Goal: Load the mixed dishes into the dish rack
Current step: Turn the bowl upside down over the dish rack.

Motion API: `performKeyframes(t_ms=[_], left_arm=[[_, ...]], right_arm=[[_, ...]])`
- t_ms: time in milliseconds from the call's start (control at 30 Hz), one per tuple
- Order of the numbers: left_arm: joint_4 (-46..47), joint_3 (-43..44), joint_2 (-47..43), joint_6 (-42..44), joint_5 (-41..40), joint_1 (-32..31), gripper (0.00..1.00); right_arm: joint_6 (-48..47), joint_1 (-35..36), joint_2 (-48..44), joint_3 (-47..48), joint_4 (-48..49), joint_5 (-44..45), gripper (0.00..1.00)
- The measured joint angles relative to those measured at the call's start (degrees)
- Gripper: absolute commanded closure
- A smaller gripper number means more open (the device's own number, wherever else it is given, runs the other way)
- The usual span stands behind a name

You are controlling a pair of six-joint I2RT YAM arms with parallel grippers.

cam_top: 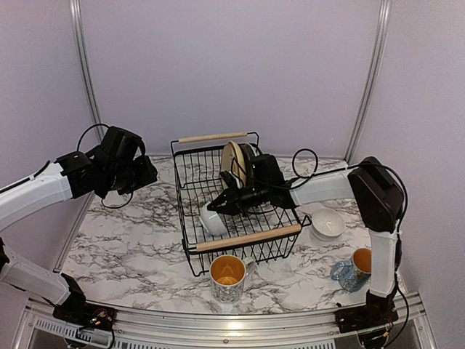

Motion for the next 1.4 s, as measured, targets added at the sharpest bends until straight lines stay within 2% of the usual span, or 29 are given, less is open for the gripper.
performKeyframes(t_ms=[133,300,600,767,967,1167,1400], left_arm=[[0.0,0.15,0.07,0.0,0.0,-0.17,0.49],[0.0,0.35,0.17,0.0,0.02,-0.68,0.49],[0.0,0.5,0.85,-0.02,0.02,-0.9,0.49],[-0.02,0.81,1.84,-0.02,0.02,-0.96,0.49],[-0.02,0.81,1.92,-0.02,0.02,-1.11,0.49],[-0.02,0.81,1.9,-0.07,0.02,-1.4,0.49],[-0.02,0.81,1.9,-0.07,0.02,-1.64,0.49]], right_arm=[[10.38,0.76,1.05,-2.75,10.62,-2.64,1.0],[17.29,1.33,2.78,-2.69,17.88,-3.26,1.0],[24.06,1.88,5.73,-1.99,22.75,-3.54,1.0],[25.62,1.95,5.81,-2.01,22.8,-3.54,1.0],[24.24,0.66,4.83,-3.67,21.81,-3.61,0.87],[20.24,-0.42,3.5,-4.61,17.92,-4.22,0.84],[11.45,-0.83,1.95,-1.9,5.77,-3.74,0.74]])
